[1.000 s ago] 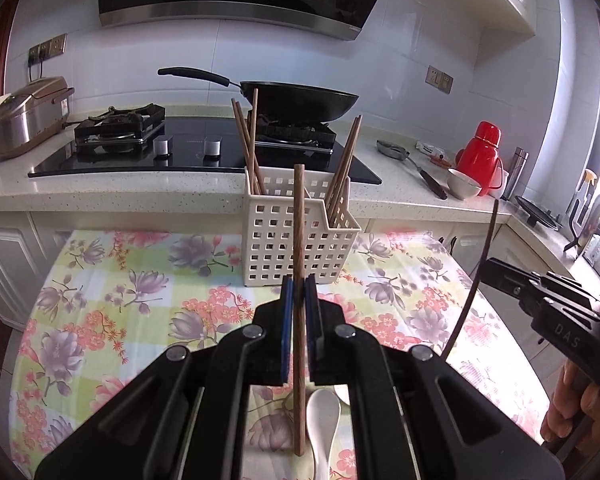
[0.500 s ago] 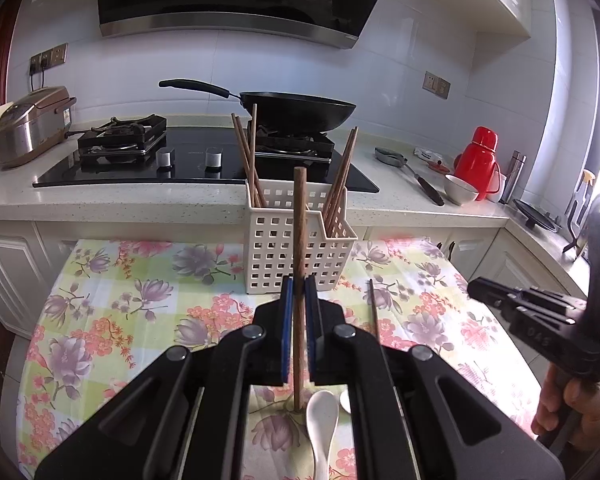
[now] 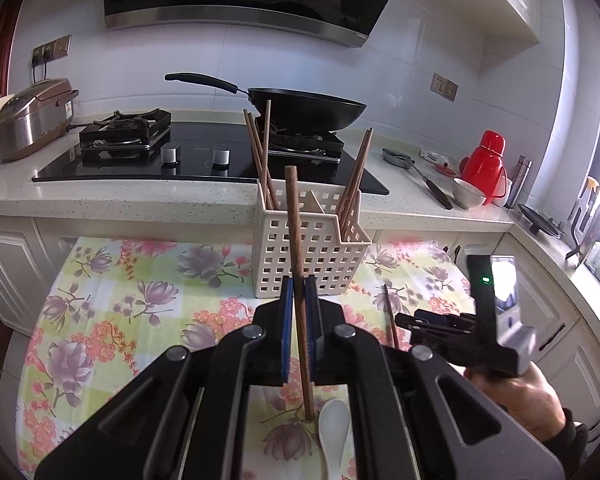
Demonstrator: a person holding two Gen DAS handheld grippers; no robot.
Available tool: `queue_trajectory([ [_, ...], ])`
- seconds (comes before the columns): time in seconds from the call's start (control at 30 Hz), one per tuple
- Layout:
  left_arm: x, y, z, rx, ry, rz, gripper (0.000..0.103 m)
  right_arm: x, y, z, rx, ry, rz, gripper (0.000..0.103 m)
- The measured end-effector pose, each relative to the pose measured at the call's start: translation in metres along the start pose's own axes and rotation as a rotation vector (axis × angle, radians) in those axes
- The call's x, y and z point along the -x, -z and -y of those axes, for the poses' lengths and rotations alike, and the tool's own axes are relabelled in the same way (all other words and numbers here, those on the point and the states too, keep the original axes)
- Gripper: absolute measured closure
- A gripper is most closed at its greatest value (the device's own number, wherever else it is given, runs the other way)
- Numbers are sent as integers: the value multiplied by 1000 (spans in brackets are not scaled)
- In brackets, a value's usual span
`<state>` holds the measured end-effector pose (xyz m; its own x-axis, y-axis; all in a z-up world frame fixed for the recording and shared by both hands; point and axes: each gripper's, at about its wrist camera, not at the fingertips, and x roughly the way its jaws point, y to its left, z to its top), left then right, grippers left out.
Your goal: Organize utensils
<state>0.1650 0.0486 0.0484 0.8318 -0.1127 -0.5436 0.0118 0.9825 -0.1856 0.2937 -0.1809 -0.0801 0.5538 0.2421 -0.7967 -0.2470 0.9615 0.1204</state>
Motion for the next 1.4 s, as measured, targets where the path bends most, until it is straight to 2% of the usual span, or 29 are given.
queue_trajectory([
  [0.17, -5, -5, -4, -7, 2, -4, 97, -35, -12, 2, 7, 39, -50, 73],
  [0.23, -5, -6, -5, -9, 5, -2, 97, -46, -12, 3, 16, 66, -72, 87],
  [0.3, -5, -6, -5, -11, 6, 0, 97, -47, -12, -1, 47, 96, -57, 90],
  [0.5, -4, -5, -3, -16, 4, -1, 97, -41, -11, 3, 36, 64, -42, 97],
  [1.03, 8, 1, 5, -24, -15, 3, 97, 107, -1, 11, 30, -18, 226, 97],
  [1.4, 20, 2, 19, -54, -11, 15, 97, 174, 18, 3, 76, -32, 336, 97],
])
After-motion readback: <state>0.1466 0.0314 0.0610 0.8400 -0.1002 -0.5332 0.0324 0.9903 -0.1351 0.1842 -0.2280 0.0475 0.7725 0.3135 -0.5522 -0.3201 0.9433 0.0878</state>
